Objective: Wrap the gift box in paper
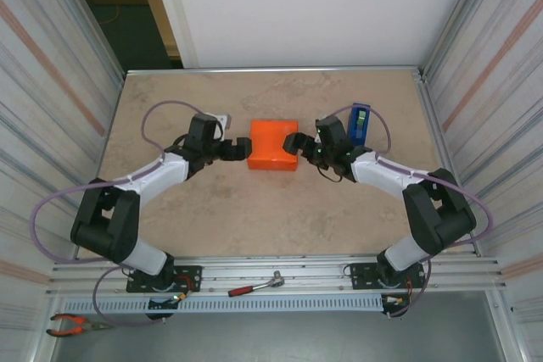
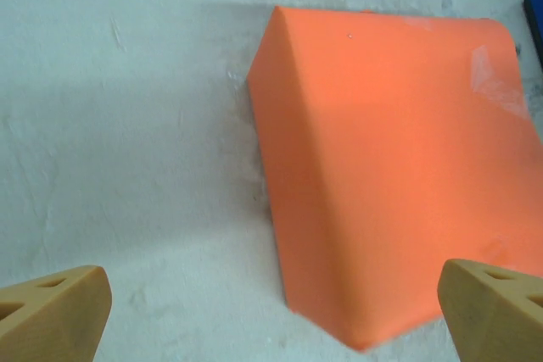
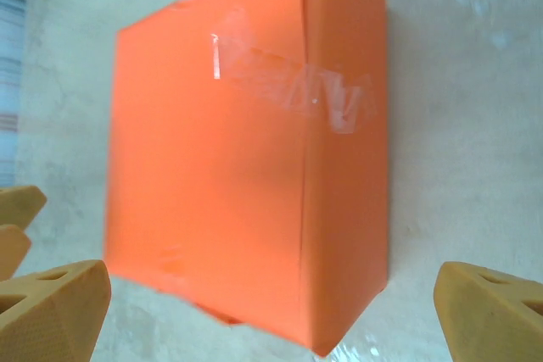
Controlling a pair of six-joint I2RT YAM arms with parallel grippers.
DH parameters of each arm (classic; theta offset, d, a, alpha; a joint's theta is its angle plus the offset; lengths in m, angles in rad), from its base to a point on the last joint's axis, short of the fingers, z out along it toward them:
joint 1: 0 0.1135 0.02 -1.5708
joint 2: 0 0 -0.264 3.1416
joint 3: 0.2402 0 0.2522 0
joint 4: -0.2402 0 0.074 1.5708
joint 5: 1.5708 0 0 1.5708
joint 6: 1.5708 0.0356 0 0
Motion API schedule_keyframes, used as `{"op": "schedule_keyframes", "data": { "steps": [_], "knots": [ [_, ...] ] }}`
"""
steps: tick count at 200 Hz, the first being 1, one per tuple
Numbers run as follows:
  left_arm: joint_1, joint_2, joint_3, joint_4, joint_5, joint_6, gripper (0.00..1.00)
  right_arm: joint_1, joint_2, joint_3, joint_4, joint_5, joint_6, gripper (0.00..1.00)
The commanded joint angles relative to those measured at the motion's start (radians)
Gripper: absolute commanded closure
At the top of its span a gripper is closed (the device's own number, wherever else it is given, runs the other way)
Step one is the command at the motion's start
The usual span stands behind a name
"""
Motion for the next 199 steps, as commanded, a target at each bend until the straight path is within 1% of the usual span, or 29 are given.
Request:
{"op": "schedule_keyframes", "data": {
  "steps": [1,14,28,50,68,77,94,110,122,140,157,167,186,199],
  "knots": [
    [0.028,-0.006,0.059,-0.034,0.041,0.06,0.01,-0.012,-0.026,0.052,-0.087,-0.021,-0.075,0.01],
    [0.052,-0.023,0.072,-0.056,0.032,0.07,0.01,-0.021,-0.056,0.055,-0.129,-0.005,-0.104,0.0],
    [0.086,-0.054,0.073,-0.076,0.012,0.083,0.01,-0.033,-0.09,0.067,-0.203,0.04,-0.148,0.02],
    [0.153,-0.13,0.035,-0.06,-0.056,0.112,0.01,-0.066,-0.137,0.091,-0.329,0.194,-0.217,0.02],
    [0.228,-0.203,-0.024,-0.016,-0.088,0.128,0.01,-0.136,-0.172,0.067,-0.343,0.269,-0.265,0.02],
    [0.273,-0.242,-0.068,0.036,-0.087,0.132,0.01,-0.175,-0.189,0.044,-0.322,0.292,-0.301,0.02],
    [0.351,-0.313,-0.185,0.174,-0.08,0.119,0.01,-0.237,-0.229,-0.013,-0.246,0.375,-0.376,0.02],
    [0.39,-0.366,-0.286,0.306,-0.126,0.128,0.01,-0.292,-0.26,-0.072,-0.17,0.442,-0.446,0.02],
    [0.391,-0.383,-0.337,0.349,-0.172,0.182,0.01,-0.341,-0.274,-0.095,-0.148,0.455,-0.491,0.02],
    [0.39,-0.386,-0.389,0.379,-0.17,0.246,0.01,-0.405,-0.289,-0.154,-0.09,0.424,-0.558,0.02],
    [0.388,-0.397,-0.478,0.499,-0.195,0.263,0.01,-0.45,-0.301,-0.226,-0.003,0.403,-0.589,0.02],
    [0.388,-0.393,-0.514,0.554,-0.189,0.277,0.01,-0.471,-0.301,-0.273,0.06,0.392,-0.589,0.02],
    [0.378,-0.325,-0.534,0.619,-0.187,0.32,0.01,-0.5,-0.265,-0.334,0.191,0.363,-0.594,0.02],
    [0.377,-0.262,-0.548,0.716,-0.163,0.35,0.01,-0.501,-0.214,-0.359,0.28,0.345,-0.627,0.02]
  ]
}}
